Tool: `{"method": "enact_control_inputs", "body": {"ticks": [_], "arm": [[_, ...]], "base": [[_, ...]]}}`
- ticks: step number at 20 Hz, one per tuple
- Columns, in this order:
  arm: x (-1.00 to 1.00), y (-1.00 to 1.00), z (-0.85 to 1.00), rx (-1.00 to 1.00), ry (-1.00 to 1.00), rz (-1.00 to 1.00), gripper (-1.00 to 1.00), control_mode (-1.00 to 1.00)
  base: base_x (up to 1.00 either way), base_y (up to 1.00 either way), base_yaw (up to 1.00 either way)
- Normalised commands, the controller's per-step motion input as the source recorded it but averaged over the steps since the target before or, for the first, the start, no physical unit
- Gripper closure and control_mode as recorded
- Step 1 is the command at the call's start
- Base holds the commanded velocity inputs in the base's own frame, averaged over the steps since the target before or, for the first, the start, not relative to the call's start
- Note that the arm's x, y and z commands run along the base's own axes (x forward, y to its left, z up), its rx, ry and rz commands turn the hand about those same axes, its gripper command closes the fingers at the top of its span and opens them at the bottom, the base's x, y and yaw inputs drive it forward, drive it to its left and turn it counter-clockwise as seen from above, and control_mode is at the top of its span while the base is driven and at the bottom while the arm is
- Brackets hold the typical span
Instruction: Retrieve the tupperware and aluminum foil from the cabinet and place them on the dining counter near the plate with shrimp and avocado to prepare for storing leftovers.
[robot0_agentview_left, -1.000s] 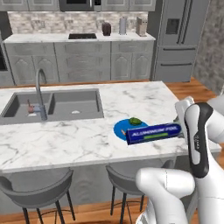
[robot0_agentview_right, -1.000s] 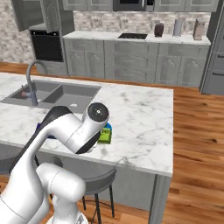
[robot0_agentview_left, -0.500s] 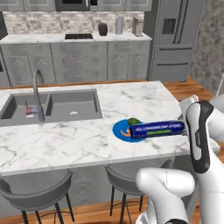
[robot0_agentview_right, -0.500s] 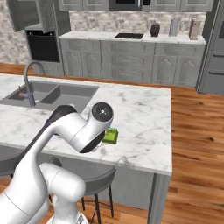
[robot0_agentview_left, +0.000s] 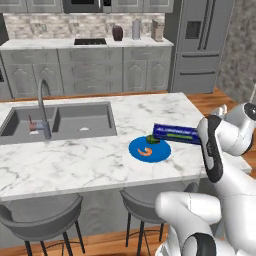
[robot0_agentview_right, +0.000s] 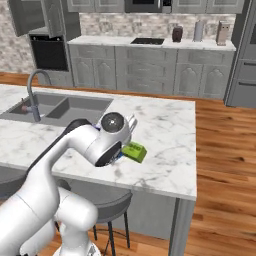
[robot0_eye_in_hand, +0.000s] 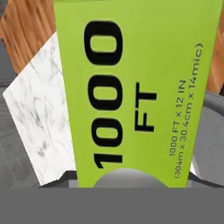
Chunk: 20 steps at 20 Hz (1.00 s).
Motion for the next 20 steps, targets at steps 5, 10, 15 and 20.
{"method": "enact_control_inputs", "body": {"ticks": [5, 10, 15, 20], "arm": [[0.39, 0.00, -0.26, 0.00, 0.00, -0.51, 1.00, -1.00], [0.28, 0.00, -0.21, 0.09, 0.00, -0.47, 1.00, -1.00], [0.23, 0.00, -0.06, 0.19, 0.01, -0.38, 1.00, -1.00], [0.32, -0.06, 0.00, 0.28, 0.06, -0.14, 1.00, -1.00]], "base": [[0.00, 0.00, 0.00], [0.00, 0.00, 0.00], [0.00, 0.00, 0.00], [0.00, 0.00, 0.00]]}}
